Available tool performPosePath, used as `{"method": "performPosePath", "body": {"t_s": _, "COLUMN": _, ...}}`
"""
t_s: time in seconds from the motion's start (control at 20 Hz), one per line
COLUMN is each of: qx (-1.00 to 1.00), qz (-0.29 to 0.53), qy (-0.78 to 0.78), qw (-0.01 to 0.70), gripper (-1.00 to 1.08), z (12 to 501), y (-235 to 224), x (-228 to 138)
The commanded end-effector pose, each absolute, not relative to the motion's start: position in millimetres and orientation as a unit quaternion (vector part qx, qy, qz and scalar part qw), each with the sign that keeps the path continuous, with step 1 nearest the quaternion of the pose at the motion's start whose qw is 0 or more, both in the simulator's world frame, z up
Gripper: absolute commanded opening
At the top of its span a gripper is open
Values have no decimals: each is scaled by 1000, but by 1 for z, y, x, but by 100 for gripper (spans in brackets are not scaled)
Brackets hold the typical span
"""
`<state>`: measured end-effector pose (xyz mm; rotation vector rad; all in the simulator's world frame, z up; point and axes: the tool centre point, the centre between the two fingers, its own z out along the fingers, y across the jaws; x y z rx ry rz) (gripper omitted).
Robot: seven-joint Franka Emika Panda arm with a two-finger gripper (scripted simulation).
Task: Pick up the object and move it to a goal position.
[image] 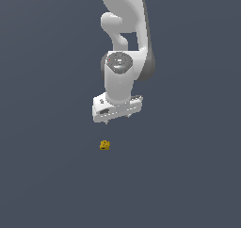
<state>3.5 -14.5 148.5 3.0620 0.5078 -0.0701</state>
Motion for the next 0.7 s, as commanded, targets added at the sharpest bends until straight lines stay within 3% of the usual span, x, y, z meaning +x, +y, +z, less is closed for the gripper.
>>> {"method": "performPosePath", "body": {"t_s": 0.0, "qx": 980, "qz": -23, "qy": 195, "qw": 18, "gripper": 100, "z": 145, "y": -18, "x": 8}}
{"method": "performPosePath", "body": {"t_s": 0.65, "qx": 935, "qz": -21, "qy": 353, "qw": 13, "gripper": 100, "z": 124, "y": -34, "x": 30}}
